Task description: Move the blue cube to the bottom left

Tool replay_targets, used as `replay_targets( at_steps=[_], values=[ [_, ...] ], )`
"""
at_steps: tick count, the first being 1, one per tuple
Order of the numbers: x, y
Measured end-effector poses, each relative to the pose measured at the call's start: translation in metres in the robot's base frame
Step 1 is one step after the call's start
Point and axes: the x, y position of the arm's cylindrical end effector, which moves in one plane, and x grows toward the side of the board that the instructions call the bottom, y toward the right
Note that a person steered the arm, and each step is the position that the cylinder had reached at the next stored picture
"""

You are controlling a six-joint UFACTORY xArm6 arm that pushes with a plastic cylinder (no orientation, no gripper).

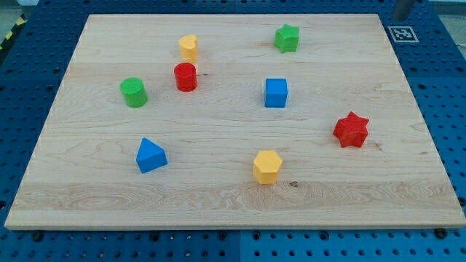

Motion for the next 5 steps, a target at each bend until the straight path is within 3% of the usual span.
replay_targets(
  at_steps=[1, 2, 4, 5],
  values=[
    [0.004, 0.0],
    [0.013, -0.048],
    [0.095, -0.13],
    [0.103, -0.138]
  ],
)
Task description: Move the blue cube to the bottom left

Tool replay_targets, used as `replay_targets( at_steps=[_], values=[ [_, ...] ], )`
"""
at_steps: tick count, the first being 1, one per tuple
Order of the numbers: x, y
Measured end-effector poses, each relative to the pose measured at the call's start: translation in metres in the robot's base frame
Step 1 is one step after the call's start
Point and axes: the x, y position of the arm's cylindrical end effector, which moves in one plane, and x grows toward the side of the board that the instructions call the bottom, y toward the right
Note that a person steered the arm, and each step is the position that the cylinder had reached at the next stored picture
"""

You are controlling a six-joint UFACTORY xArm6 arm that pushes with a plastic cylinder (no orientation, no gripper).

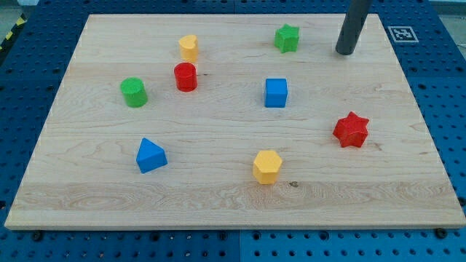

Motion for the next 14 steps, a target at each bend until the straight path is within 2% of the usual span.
replay_targets(
  at_steps=[1, 2, 3, 4, 7, 12, 14],
  values=[
    [0.036, -0.054],
    [0.051, -0.102],
    [0.055, -0.114],
    [0.082, -0.161],
    [0.086, -0.139],
    [0.193, -0.12],
    [0.203, -0.089]
  ],
)
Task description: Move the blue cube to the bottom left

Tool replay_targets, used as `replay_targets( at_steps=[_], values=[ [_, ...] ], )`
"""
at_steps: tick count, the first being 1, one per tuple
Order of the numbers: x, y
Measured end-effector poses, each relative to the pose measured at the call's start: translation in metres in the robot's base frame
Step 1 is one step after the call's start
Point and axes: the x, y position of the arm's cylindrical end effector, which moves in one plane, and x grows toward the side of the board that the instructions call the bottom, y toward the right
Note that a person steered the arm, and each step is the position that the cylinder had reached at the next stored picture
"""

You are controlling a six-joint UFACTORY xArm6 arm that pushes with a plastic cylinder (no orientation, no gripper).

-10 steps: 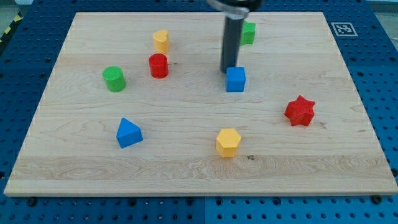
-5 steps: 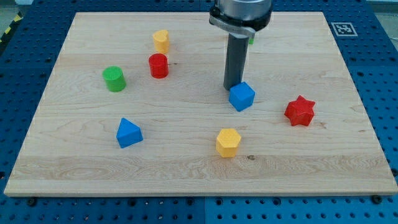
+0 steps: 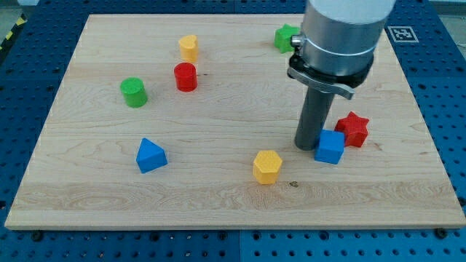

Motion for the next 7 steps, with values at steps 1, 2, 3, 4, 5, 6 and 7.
replay_targets(
  at_steps=[1, 2, 3, 4, 5, 6, 7],
  values=[
    [0.007, 0.02],
    [0.013, 0.046],
    [0.017, 0.076],
    [0.018, 0.108],
    [0.02, 0.131],
    [0.02, 0.131],
    [0.01, 0.131]
  ],
)
